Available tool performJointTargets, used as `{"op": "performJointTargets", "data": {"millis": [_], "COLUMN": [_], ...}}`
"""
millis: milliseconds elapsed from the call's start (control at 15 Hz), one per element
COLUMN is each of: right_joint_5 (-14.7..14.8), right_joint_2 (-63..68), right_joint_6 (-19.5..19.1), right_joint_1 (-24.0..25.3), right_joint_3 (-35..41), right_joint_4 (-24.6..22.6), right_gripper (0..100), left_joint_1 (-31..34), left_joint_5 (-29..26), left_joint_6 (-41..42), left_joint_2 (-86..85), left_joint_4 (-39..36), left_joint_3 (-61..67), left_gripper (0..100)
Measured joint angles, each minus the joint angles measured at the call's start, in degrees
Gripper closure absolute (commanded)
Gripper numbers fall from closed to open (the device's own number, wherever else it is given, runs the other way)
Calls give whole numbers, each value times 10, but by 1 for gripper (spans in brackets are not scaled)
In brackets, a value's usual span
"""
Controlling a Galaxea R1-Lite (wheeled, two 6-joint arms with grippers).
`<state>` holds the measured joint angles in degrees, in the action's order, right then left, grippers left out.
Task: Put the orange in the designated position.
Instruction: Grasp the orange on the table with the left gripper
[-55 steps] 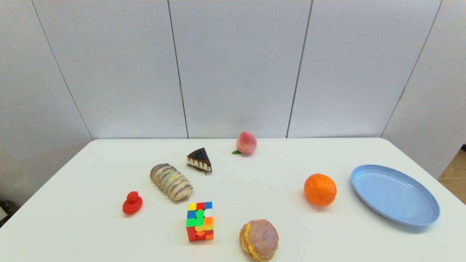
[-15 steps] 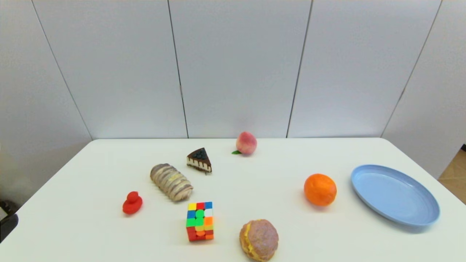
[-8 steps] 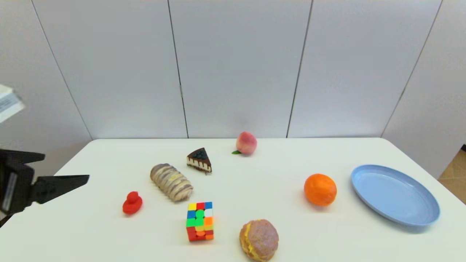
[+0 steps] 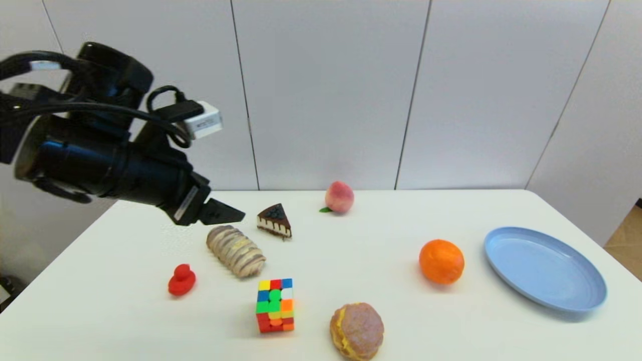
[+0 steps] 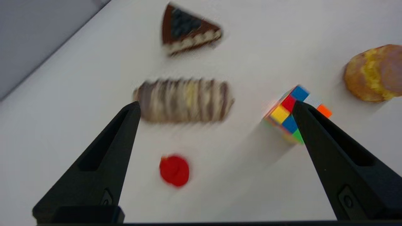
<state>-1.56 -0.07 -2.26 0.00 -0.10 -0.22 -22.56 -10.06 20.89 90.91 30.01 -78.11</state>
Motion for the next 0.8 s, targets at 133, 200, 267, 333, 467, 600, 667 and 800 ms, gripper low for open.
{"op": "performJointTargets", "data": {"millis": [133, 200, 267, 333, 467, 600, 667, 800], "right_joint_5": [0, 0, 0, 0, 0, 0, 0, 0], "right_joint_2": [0, 0, 0, 0, 0, 0, 0, 0], "right_joint_6": [0, 0, 0, 0, 0, 0, 0, 0], "right_joint_1": [0, 0, 0, 0, 0, 0, 0, 0], "right_joint_3": [0, 0, 0, 0, 0, 0, 0, 0], "right_joint_4": [0, 0, 0, 0, 0, 0, 0, 0], "right_gripper": [0, 0, 0, 0, 0, 0, 0, 0], "left_joint_1": [-25, -36, -47, -60, -85, -109, -120, -142], "left_joint_5": [-41, -60, -75, -90, -115, -138, -146, -150], "left_joint_6": [39, 59, 74, 83, 89, 95, 96, 96], "left_joint_2": [64, 92, 119, 147, 195, 239, 259, 298], "left_joint_4": [0, 0, 0, -1, -4, -7, -11, -21], "left_joint_3": [-56, -81, -105, -129, -171, -216, -237, -281], "left_gripper": [0, 0, 0, 0, 0, 0, 0, 0]}}
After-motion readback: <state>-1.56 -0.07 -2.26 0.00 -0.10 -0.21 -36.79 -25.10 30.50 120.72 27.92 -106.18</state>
